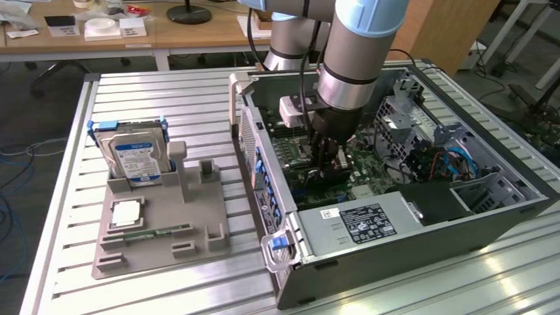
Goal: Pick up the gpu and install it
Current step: 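Insert the gpu into the slot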
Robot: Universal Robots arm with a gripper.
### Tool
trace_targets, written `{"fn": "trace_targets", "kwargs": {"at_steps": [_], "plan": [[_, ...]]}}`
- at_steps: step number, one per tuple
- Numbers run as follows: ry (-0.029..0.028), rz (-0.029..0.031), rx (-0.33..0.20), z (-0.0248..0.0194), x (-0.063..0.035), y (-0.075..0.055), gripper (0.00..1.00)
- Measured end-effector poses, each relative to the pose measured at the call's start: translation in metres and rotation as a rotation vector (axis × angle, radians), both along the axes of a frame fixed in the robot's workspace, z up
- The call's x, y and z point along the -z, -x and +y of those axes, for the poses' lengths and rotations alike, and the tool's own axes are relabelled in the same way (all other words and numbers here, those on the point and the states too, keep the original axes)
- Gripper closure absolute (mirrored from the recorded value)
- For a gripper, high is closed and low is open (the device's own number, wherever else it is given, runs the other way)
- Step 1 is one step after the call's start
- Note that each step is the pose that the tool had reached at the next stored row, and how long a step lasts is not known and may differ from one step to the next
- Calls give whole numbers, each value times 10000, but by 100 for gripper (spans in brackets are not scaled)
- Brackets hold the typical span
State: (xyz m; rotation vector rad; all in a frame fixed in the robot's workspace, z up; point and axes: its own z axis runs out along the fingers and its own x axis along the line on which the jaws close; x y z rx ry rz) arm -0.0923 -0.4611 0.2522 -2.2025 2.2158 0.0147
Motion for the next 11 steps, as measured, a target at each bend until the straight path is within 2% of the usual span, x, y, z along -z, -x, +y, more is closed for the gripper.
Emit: {"fn": "trace_targets", "kwargs": {"at_steps": [1,2,4,5,6,11], "plan": [[3,1,-1,0,-1,-1,61],[5,2,-3,-1,-2,-1,61],[5,2,-2,-1,-2,-1,49],[5,2,-3,-1,-2,-1,49],[5,2,-3,-1,-2,-1,43],[5,2,-3,-1,-2,-1,43]]}}
